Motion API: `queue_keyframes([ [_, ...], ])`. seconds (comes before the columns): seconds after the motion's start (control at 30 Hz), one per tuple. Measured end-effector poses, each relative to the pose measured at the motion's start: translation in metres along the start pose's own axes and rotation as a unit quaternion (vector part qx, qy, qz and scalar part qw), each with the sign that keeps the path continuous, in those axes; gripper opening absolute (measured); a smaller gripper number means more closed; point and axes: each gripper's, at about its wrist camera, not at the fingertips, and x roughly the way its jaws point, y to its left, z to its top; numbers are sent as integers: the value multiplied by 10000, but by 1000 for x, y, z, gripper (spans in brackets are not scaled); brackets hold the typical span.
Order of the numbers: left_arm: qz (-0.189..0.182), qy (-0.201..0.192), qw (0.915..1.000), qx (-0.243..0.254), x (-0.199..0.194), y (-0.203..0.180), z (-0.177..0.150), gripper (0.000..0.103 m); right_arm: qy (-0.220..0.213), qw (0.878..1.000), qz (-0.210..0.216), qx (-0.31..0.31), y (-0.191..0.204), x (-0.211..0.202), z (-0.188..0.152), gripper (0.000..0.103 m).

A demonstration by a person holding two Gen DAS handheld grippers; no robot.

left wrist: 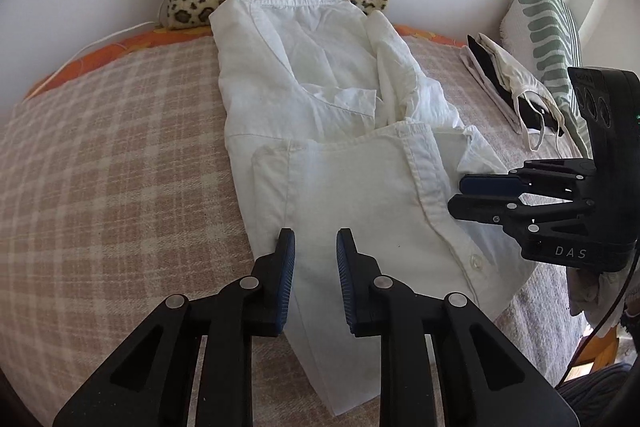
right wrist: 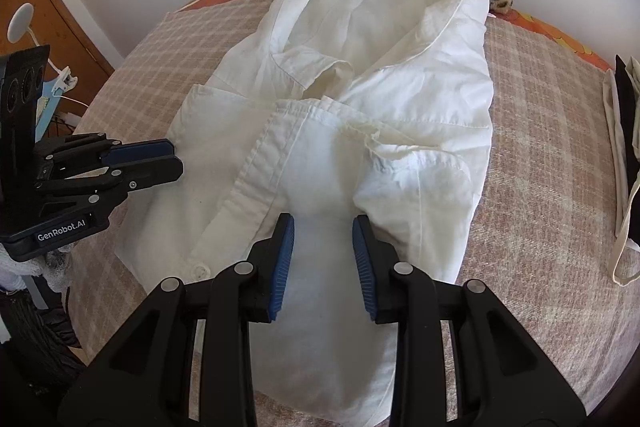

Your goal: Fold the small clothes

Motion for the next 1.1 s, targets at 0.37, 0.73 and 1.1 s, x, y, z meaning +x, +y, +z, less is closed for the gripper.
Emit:
queue_keyframes([
  [0.37,261,-376,9982,393,-19,17,50,43,-666,9953,592,368,-42,-56,54,34],
  [0.73,26,-534,9978,-398,20,97,122,47,-881,9902,174,1069,-146,-18,116,34],
  [1.1,93,-580,9968,-540,83,133,177,48,-989,9915,-18,842,-163,37,176,34],
])
